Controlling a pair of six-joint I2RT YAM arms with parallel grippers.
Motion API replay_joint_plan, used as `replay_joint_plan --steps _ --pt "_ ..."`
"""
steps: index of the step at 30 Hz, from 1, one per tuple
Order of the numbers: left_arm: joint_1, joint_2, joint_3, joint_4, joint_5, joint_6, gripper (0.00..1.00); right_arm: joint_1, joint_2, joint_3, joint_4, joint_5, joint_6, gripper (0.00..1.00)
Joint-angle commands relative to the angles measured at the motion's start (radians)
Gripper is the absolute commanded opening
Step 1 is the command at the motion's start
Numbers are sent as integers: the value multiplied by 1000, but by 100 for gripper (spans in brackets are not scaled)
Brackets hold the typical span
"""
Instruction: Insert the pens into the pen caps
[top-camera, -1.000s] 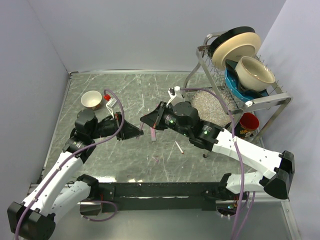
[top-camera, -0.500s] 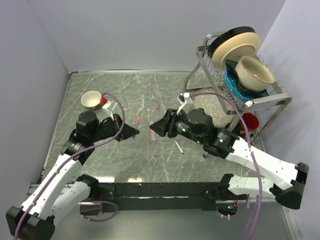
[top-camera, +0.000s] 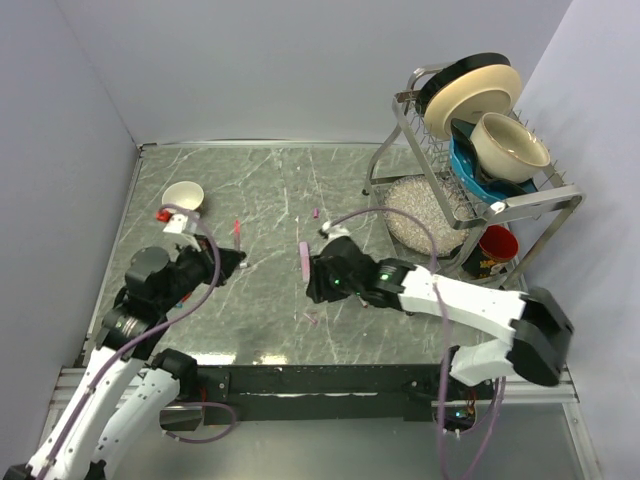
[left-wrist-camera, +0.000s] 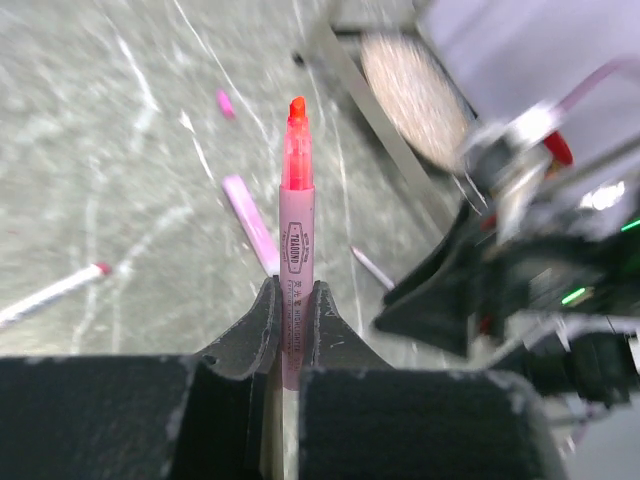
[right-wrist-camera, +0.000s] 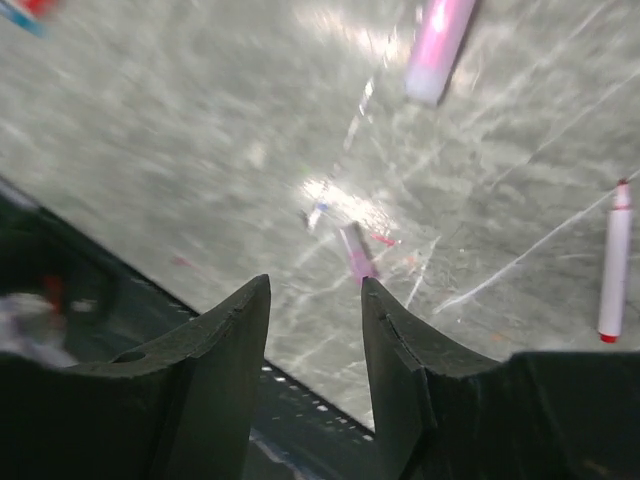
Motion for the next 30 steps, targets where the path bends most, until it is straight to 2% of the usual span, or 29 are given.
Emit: replay_joint_plan --steps 1,6,12,21,30 --pt "2 -75 30 0 -135 7 1 71 164 66 -10 -7 -61 49" --pt "2 -85 36 -16 -172 2 1 128 373 195 -87 79 -73 44" --pt "2 -85 33 -9 -164 7 1 143 462 224 -93 125 -81 43" --pt "2 -83 32 -1 -159 9 1 162 436 252 -110 117 -95 42" --pt "2 -83 32 -4 -161 10 1 145 453 287 -184 240 -121 46"
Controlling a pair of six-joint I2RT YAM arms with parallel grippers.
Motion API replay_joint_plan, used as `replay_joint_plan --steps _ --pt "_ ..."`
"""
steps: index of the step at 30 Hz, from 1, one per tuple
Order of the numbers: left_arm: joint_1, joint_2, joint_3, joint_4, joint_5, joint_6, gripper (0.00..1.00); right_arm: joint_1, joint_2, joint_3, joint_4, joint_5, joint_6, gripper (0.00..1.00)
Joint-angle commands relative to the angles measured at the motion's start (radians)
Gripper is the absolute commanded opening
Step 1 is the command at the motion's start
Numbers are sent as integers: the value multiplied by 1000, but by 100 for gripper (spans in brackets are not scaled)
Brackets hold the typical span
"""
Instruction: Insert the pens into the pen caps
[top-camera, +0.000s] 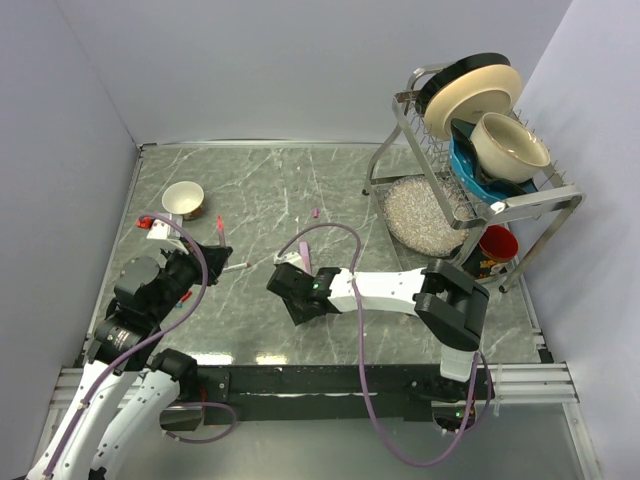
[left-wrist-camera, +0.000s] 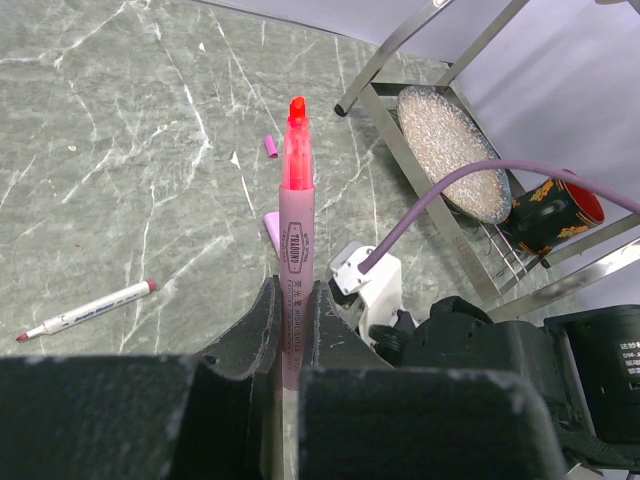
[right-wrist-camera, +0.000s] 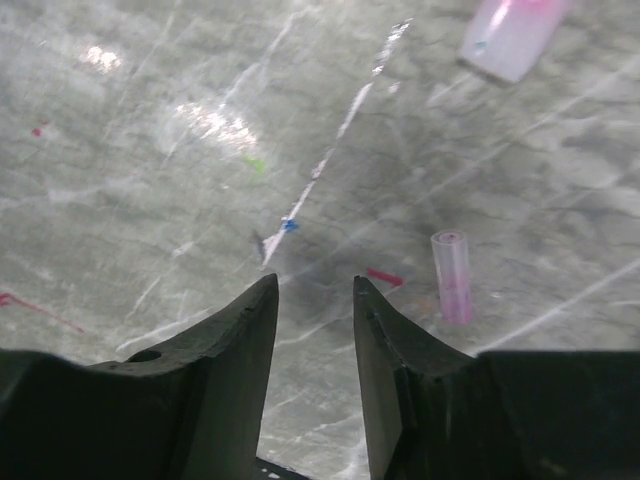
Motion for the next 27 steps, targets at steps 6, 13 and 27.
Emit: replay_joint_plan --steps 6,13,27 --pt "2 -3 29 15 -3 9 1 -32 -37 40 -73 149 -59 61" --pt "2 -6 29 16 -1 9 1 -101 -46 0 -19 71 -123 63" --pt "2 -5 29 16 -9 11 1 -105 -23 -66 1 22 -81 51"
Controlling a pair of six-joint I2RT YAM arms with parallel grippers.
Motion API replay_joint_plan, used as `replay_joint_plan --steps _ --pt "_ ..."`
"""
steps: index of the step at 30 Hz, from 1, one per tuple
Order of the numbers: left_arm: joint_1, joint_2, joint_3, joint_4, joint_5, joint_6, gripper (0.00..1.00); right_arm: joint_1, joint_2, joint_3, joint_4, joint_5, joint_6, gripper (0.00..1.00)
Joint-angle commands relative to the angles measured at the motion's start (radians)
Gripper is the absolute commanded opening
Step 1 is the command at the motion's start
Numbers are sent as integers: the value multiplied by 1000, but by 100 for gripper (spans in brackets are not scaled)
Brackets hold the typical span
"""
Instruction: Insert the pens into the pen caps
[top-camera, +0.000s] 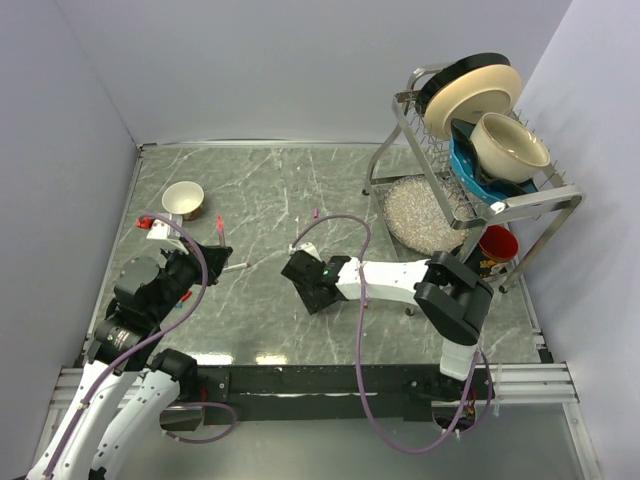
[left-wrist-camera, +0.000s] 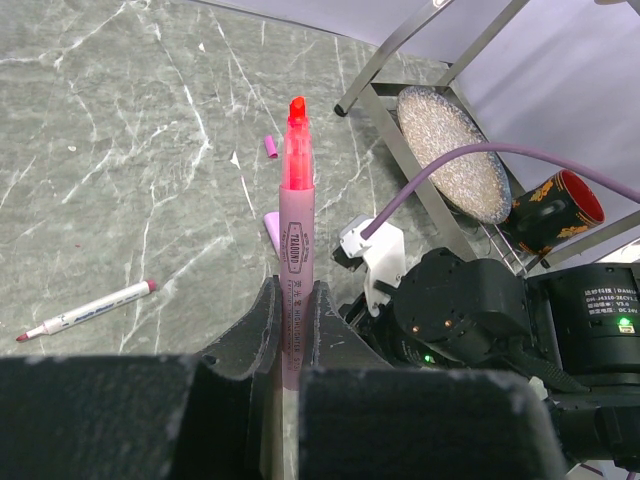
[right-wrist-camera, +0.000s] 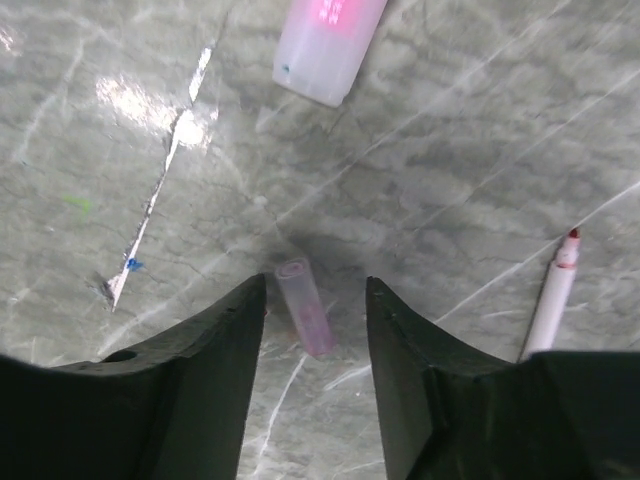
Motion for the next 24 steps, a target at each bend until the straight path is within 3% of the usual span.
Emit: replay_joint_plan --steps 1,4,13,19,24 --pt "2 -4 29 16 -7 11 1 9 -22 -36 23 -10 26 50" --pt "2 -4 29 18 -7 9 1 10 -19 -48 28 -7 32 45" --pt "2 1 21 27 12 3 1 9 19 -13 -11 35 52 1" --pt "2 25 12 41 146 -41 1 9 -58 41 -58 54 84 0" --pt "2 56 -63 165 431 -188 1 6 -203 116 -75 59 125 0"
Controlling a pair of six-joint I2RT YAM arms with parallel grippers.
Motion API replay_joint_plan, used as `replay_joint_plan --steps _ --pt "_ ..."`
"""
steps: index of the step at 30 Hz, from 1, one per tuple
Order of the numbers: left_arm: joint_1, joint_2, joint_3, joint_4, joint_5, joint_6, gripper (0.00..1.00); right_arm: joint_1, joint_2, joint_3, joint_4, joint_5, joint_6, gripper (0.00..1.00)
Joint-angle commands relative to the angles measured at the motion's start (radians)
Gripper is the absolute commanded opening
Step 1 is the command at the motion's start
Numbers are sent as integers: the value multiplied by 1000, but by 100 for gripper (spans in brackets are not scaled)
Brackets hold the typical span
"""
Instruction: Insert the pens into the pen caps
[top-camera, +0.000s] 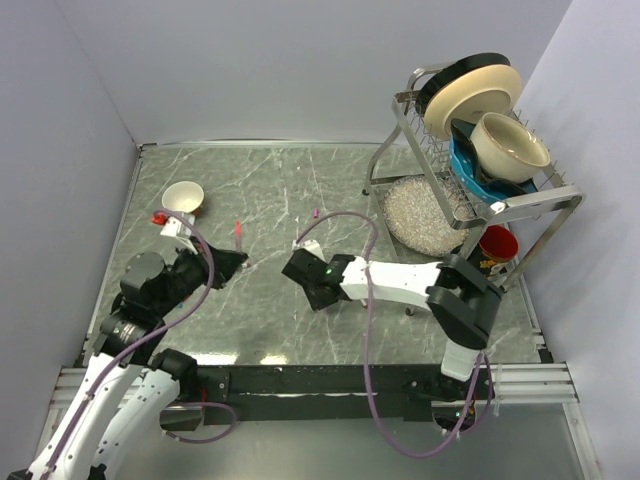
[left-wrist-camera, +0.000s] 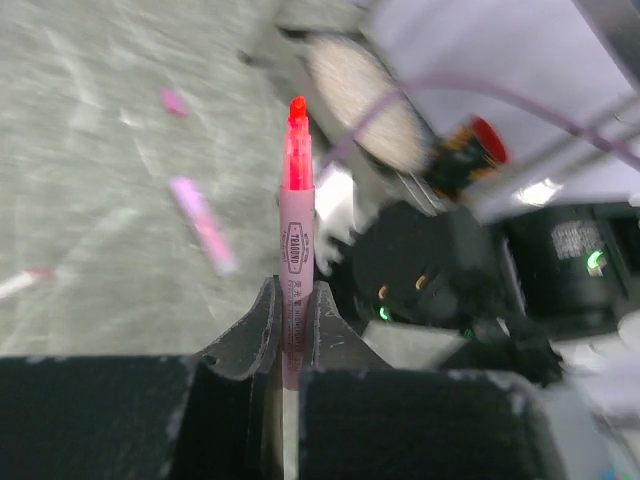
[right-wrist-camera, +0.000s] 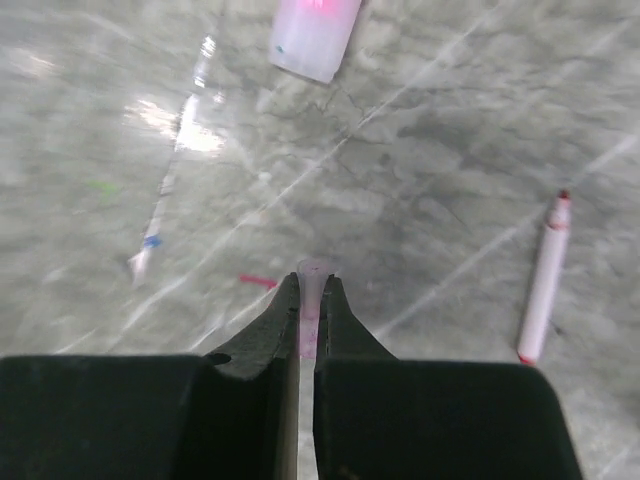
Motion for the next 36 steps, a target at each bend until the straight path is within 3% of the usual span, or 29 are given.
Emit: replay_joint_plan --steps 1,9,14,22,25,36 --pt "2 22 -89 185 279 -151 1 -6 -180 116 -16 43 56 0" --pt "0 42 -205 418 383 -306 1 -42 -326 205 78 9 163 0" --pt "0 79 -251 566 492 -353 1 -51 -415 194 235 -23 212 0" --pt "0 97 -214 448 537 -224 1 -85 -444 193 363 -80 268 0" --pt "0 105 -234 507 574 -257 1 -85 -438 191 400 -86 271 0" --pt "0 88 -234 494 563 -259 1 -82 -450 128 464 -87 281 0"
